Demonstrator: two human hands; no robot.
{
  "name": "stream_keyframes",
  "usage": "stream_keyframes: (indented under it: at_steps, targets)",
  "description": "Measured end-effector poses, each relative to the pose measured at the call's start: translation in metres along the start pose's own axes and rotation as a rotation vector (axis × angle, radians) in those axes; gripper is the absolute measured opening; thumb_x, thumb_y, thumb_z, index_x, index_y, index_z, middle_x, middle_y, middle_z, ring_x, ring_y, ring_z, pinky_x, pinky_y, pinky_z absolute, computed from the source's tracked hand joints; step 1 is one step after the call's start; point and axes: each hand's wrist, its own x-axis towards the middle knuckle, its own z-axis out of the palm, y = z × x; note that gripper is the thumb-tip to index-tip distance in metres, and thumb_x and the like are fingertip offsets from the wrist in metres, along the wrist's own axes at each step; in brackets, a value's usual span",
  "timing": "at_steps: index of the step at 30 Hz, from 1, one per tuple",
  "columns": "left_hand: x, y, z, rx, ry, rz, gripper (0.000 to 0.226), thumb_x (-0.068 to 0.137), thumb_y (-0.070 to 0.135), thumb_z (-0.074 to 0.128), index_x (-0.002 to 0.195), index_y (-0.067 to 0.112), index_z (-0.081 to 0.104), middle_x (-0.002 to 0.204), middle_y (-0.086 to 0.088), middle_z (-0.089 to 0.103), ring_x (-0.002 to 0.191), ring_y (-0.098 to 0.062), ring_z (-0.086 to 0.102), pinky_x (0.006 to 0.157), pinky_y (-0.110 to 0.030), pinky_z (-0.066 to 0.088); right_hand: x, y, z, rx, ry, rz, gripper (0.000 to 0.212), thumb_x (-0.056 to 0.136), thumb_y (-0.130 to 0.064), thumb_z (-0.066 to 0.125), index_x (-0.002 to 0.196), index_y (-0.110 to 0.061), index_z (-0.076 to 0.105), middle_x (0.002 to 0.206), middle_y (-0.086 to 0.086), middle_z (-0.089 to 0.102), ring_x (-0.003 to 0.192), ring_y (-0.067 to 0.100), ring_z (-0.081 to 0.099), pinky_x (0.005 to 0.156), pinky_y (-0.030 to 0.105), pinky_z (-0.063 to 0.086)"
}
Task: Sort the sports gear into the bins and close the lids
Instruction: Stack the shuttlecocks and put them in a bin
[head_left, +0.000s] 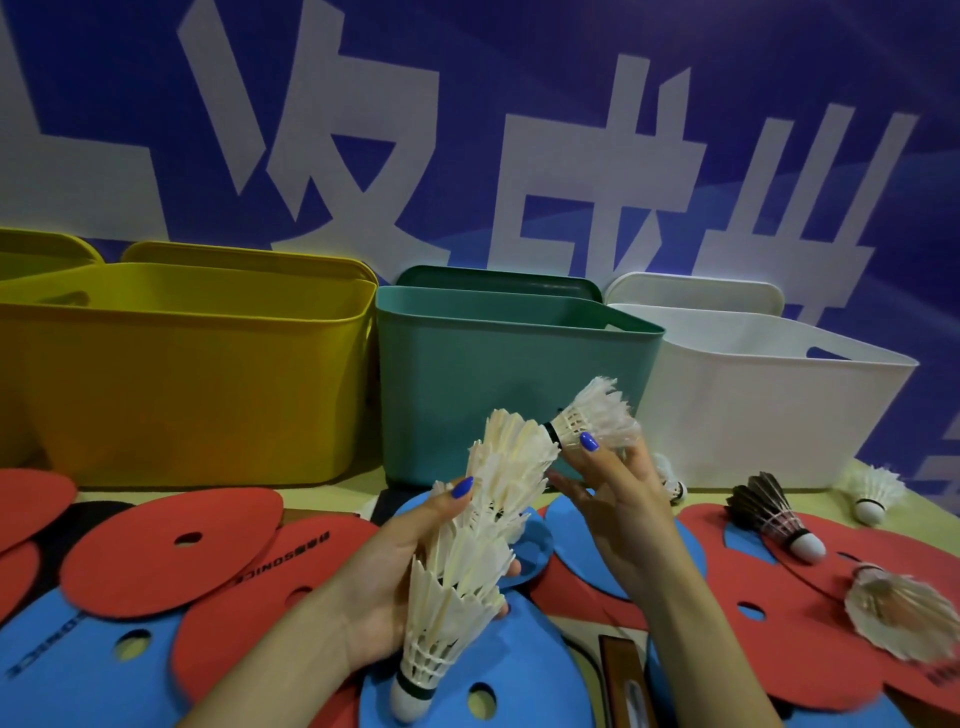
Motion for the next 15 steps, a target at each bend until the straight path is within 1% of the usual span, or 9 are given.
stream_keyframes:
  at_steps: [1, 3, 4, 5, 6, 8, 10, 13, 15]
  targets:
    - [0.001, 0.001, 0.002, 0.055, 0.001, -0.002, 0.054, 0.063, 0.044, 0.073, 0.102, 0.007, 0.074, 0.097, -0.015, 0.068, 0.071, -0.024, 0.066, 0.062, -0.042, 0.057, 0.000, 0.000, 0.000, -0.026, -0.001, 0.013, 0.051, 0.076, -0.013, 0.060, 0.126, -0.011, 0.048, 0.088, 0.001, 0.067, 0.080, 0.013, 0.068, 0.068, 0.026, 0.056]
    - [0.005, 0.001, 0.002, 0.151, 0.055, 0.005, 0.096, 0.050, 0.063, 0.075, 0.122, 0.002, 0.062, 0.091, -0.009, 0.065, 0.071, -0.016, 0.061, 0.074, -0.044, 0.056, -0.001, 0.001, 0.000, -0.042, -0.023, 0.049, 0.045, 0.083, -0.011, 0.058, 0.126, -0.013, 0.047, 0.085, -0.002, 0.066, 0.076, 0.010, 0.066, 0.064, 0.023, 0.054]
    - [0.005, 0.001, 0.002, 0.124, 0.034, -0.003, 0.095, 0.052, 0.057, 0.081, 0.126, 0.002, 0.059, 0.090, -0.011, 0.066, 0.071, -0.018, 0.063, 0.071, -0.044, 0.056, -0.001, 0.002, 0.000, -0.045, -0.041, 0.071, 0.044, 0.085, -0.013, 0.059, 0.126, -0.014, 0.046, 0.085, -0.003, 0.066, 0.076, 0.009, 0.066, 0.065, 0.022, 0.053]
    - [0.005, 0.000, 0.000, 0.062, -0.006, -0.028, 0.089, 0.050, 0.045, 0.087, 0.124, 0.004, 0.061, 0.092, -0.015, 0.068, 0.071, -0.023, 0.065, 0.064, -0.043, 0.057, -0.002, 0.001, 0.001, -0.048, -0.068, 0.095, 0.045, 0.084, -0.016, 0.062, 0.127, -0.015, 0.047, 0.088, -0.003, 0.067, 0.078, 0.010, 0.065, 0.067, 0.023, 0.053]
    - [0.003, -0.001, -0.003, 0.013, -0.040, -0.033, 0.080, 0.050, 0.040, 0.088, 0.119, 0.007, 0.065, 0.095, -0.018, 0.068, 0.071, -0.027, 0.067, 0.060, -0.041, 0.056, -0.003, 0.000, 0.003, -0.052, -0.109, 0.117, 0.047, 0.084, -0.022, 0.062, 0.128, -0.016, 0.048, 0.094, -0.001, 0.067, 0.081, 0.011, 0.065, 0.070, 0.025, 0.053]
    - [0.001, -0.005, -0.009, -0.007, -0.050, -0.025, 0.071, 0.051, 0.036, 0.087, 0.113, 0.009, 0.069, 0.096, -0.018, 0.069, 0.072, -0.029, 0.067, 0.059, -0.040, 0.056, -0.003, 0.000, 0.005, -0.073, -0.182, 0.163, 0.059, 0.078, -0.041, 0.065, 0.132, -0.020, 0.050, 0.108, 0.002, 0.067, 0.090, 0.014, 0.064, 0.075, 0.028, 0.053]
    - [0.003, -0.006, -0.010, -0.013, -0.068, -0.037, 0.074, 0.048, 0.036, 0.089, 0.113, 0.009, 0.068, 0.094, -0.018, 0.068, 0.072, -0.029, 0.067, 0.060, -0.040, 0.056, -0.004, 0.001, 0.007, -0.066, -0.224, 0.213, 0.073, 0.071, -0.053, 0.070, 0.134, -0.022, 0.048, 0.112, 0.002, 0.067, 0.094, 0.015, 0.063, 0.074, 0.028, 0.053]
    - [0.003, -0.003, -0.007, -0.010, -0.045, -0.036, 0.068, 0.057, 0.035, 0.084, 0.116, 0.007, 0.066, 0.091, -0.017, 0.068, 0.070, -0.028, 0.067, 0.059, -0.040, 0.056, -0.004, 0.003, 0.007, 0.002, -0.206, 0.244, 0.062, 0.079, -0.048, 0.058, 0.135, -0.023, 0.048, 0.108, 0.003, 0.067, 0.095, 0.018, 0.062, 0.071, 0.028, 0.053]
    - [0.002, -0.002, -0.007, 0.000, -0.031, -0.032, 0.069, 0.055, 0.035, 0.084, 0.115, 0.006, 0.066, 0.090, -0.018, 0.069, 0.068, -0.029, 0.067, 0.058, -0.039, 0.056, -0.004, 0.003, 0.008, 0.002, -0.205, 0.240, 0.057, 0.079, -0.053, 0.063, 0.127, -0.023, 0.057, 0.107, 0.006, 0.065, 0.097, 0.020, 0.059, 0.074, 0.031, 0.054]
